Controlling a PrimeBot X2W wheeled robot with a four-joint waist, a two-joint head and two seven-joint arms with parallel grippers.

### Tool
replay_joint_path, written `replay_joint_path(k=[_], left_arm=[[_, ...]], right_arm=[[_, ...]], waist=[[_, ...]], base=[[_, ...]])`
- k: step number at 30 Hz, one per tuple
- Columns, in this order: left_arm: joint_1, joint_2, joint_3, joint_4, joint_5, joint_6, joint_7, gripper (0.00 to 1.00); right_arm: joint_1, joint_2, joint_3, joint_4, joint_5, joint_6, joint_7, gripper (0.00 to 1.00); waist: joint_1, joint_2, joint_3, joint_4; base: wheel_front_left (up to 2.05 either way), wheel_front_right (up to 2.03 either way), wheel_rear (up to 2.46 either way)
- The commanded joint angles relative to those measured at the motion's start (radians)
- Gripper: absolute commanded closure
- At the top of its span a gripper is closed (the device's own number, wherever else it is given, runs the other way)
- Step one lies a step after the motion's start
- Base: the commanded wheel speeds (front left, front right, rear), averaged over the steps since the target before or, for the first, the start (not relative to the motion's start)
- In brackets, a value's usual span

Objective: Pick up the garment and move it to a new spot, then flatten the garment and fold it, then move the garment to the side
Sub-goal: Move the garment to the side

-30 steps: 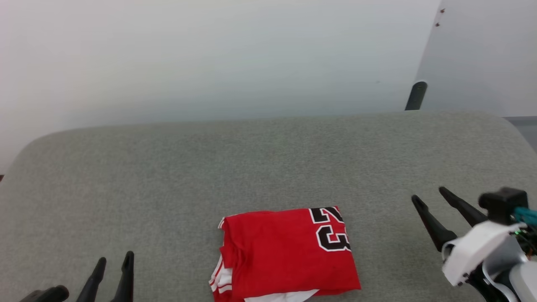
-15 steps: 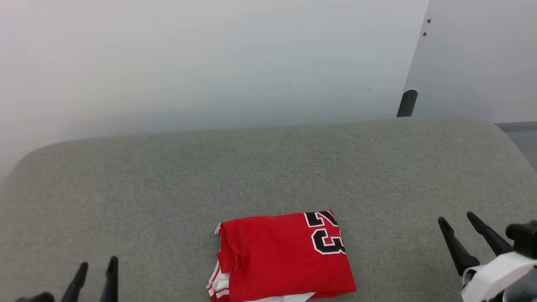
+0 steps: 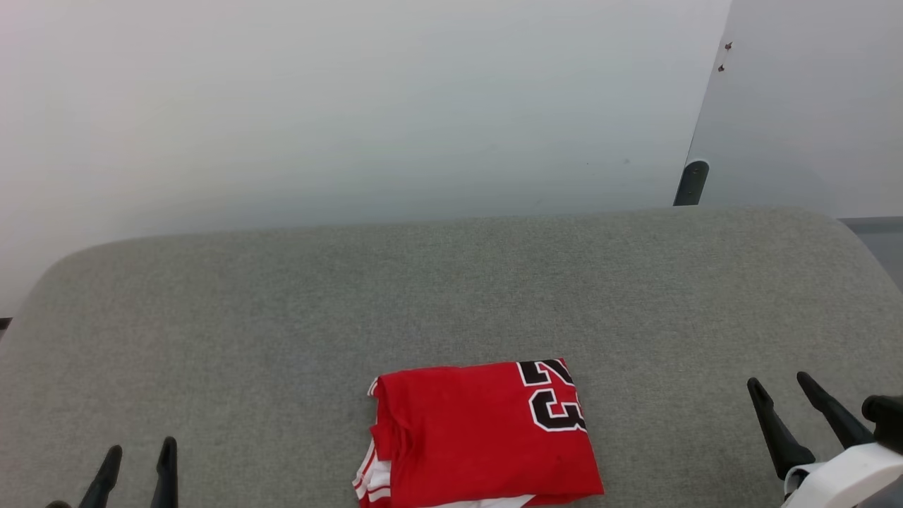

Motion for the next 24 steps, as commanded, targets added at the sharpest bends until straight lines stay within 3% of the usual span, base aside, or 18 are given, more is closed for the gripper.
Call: replay_joint_path(k=[1,14,24], left_arm=[[0.012,0.004,0.002,-0.004,0.017,-0.003,0.000,0.00],[0.006,0.025,-0.019,0.002,0.067,-0.013,0.000,0.00],[-0.022,0.041,-0.035,-0.007,0.073,-0.011,0.020,0.00]], right_arm=[[0.017,0.006,-0.005,-0.006,-0.007,0.000,0.004,0.00],[0.037,0.011,-0.019,-0.015,-0.007,-0.001,0.015,0.00],[0.012,0.032,0.020,-0.004,0.003,0.000,0.063,0.00]], waist=[[0.0000,0.0000,-0.001,0.000],[0.0000,0.0000,-0.009,0.013],[0.0000,0.0000,-0.001,0.086]], base=[[0.00,0.00,0.00],[0.00,0.00,0.00],[0.00,0.00,0.00]])
